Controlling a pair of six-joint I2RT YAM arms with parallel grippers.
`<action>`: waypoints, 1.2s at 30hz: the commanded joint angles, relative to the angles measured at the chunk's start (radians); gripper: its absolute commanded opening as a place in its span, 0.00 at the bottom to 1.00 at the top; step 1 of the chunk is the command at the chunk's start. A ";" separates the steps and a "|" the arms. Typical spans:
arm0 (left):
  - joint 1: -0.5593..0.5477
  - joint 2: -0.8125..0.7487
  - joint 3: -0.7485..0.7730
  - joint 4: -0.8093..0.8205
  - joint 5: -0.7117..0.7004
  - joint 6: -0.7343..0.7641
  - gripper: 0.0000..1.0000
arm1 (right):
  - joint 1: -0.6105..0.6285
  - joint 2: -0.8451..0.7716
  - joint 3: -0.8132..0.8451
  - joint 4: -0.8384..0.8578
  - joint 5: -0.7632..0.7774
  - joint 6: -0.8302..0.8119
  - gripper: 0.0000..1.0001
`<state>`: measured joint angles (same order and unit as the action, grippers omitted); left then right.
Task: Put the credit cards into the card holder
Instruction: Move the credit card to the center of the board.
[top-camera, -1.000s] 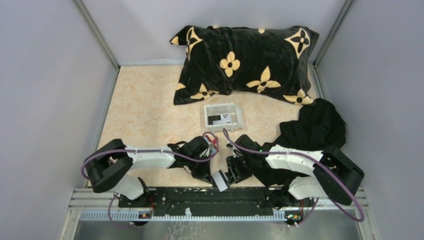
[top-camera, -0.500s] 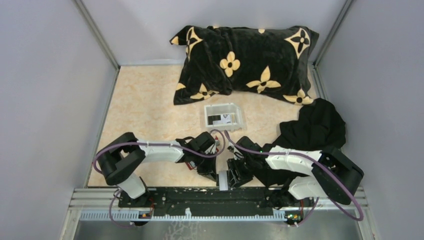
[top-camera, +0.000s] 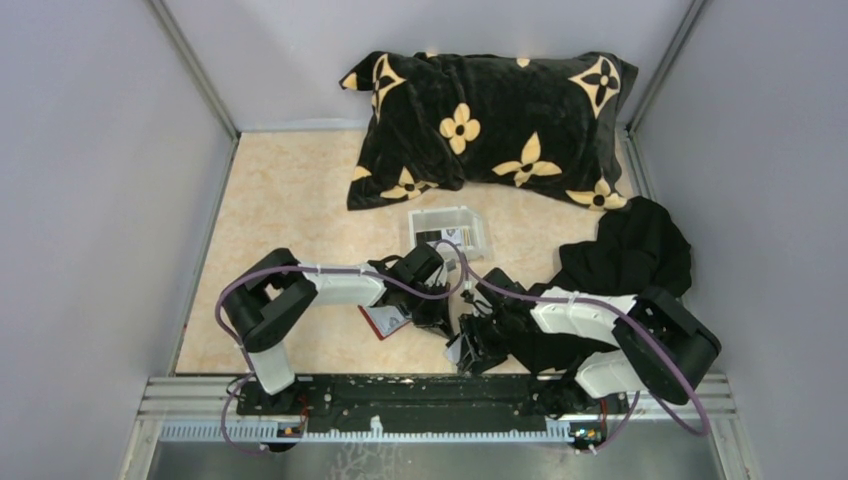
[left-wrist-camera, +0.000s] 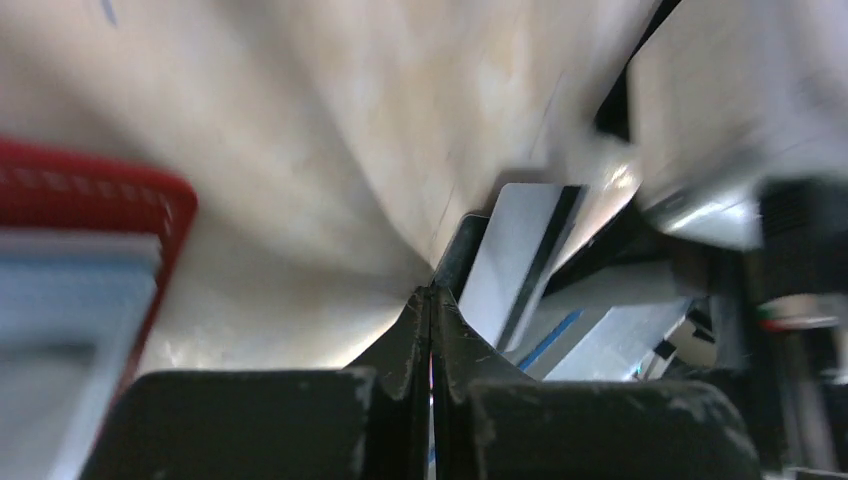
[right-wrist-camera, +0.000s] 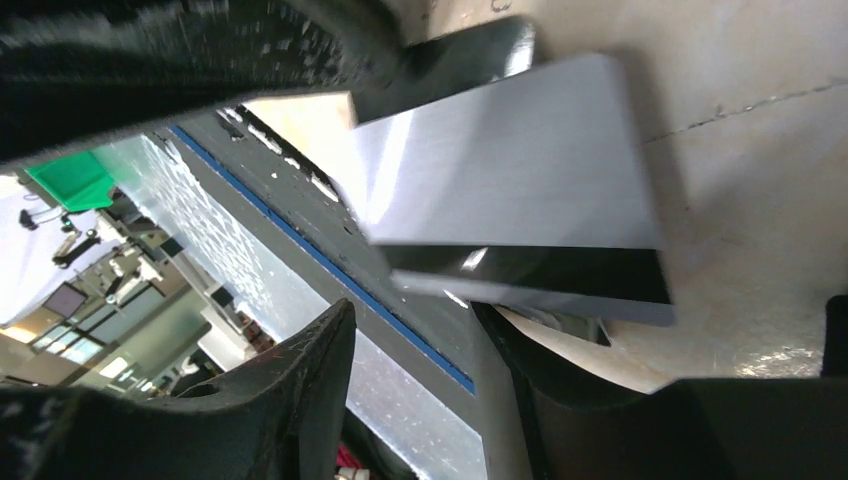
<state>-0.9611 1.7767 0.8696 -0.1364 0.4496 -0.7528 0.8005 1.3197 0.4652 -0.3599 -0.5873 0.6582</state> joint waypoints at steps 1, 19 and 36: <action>-0.020 0.091 -0.005 0.050 -0.082 0.048 0.00 | -0.025 0.062 -0.004 0.181 0.208 -0.067 0.47; 0.009 0.089 -0.016 0.059 -0.132 0.056 0.00 | -0.130 0.152 0.059 0.247 0.324 -0.106 0.47; 0.140 -0.047 0.062 0.097 -0.262 0.067 0.14 | -0.176 0.242 0.188 0.257 0.371 -0.167 0.46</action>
<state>-0.8165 1.7893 0.9237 0.0216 0.1982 -0.7097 0.6575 1.5314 0.6449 -0.1780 -0.5392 0.6086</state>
